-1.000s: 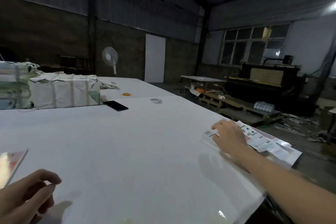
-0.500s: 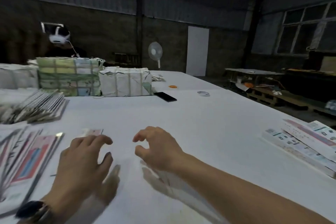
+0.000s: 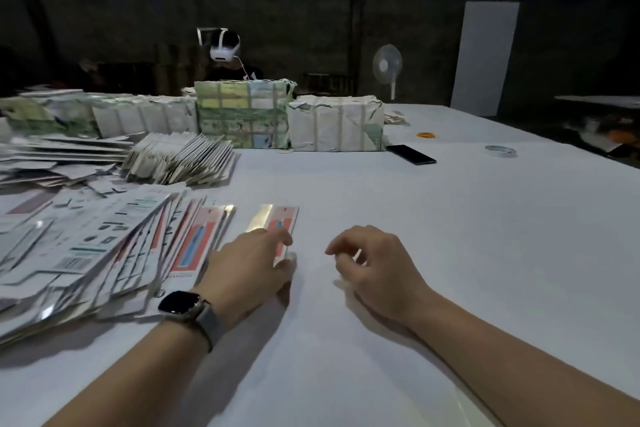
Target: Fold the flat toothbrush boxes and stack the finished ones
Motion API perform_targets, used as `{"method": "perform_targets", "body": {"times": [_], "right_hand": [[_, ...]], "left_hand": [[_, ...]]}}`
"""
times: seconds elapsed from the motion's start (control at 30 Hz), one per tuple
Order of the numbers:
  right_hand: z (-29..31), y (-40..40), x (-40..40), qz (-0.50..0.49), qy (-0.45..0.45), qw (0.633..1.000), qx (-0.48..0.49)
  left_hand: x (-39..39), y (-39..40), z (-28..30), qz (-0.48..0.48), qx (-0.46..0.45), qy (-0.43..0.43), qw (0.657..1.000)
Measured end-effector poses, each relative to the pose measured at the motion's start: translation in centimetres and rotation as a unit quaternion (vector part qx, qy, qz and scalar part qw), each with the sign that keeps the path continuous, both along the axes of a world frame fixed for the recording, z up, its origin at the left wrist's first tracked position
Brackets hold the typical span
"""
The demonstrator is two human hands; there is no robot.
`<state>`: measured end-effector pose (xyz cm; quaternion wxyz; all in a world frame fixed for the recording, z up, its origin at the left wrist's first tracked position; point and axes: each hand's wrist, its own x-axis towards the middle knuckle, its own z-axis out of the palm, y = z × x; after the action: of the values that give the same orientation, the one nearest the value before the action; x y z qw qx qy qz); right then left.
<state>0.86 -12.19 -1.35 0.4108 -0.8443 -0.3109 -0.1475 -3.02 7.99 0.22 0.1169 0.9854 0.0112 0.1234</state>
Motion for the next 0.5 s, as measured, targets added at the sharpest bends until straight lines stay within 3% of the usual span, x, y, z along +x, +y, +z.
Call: {"method": "perform_targets", "body": {"times": [0.1,0.23,0.33,0.4,0.5], "right_hand": [[-0.1,0.1,-0.1,0.006,0.011,1.0,0.007],[0.1,0.1,0.0,-0.005,0.039,0.999,0.028],[0.1,0.1,0.3,-0.009,0.076,0.995,0.057],[0.1,0.1,0.5,-0.011,0.106,0.991,0.084],[0.1,0.2,1.0,-0.036,0.138,0.98,0.138]], "left_hand": [[-0.1,0.3,0.2,-0.013,-0.001,-0.006,1.0],[-1.1,-0.3,0.3,-0.075,0.062,0.014,0.995],[-1.4,-0.7,0.9,-0.071,0.086,-0.059,0.992],[-1.2,-0.8,1.4,-0.067,0.044,-0.167,0.983],[-1.3,-1.7,1.4,-0.097,-0.151,-0.264,0.948]]}}
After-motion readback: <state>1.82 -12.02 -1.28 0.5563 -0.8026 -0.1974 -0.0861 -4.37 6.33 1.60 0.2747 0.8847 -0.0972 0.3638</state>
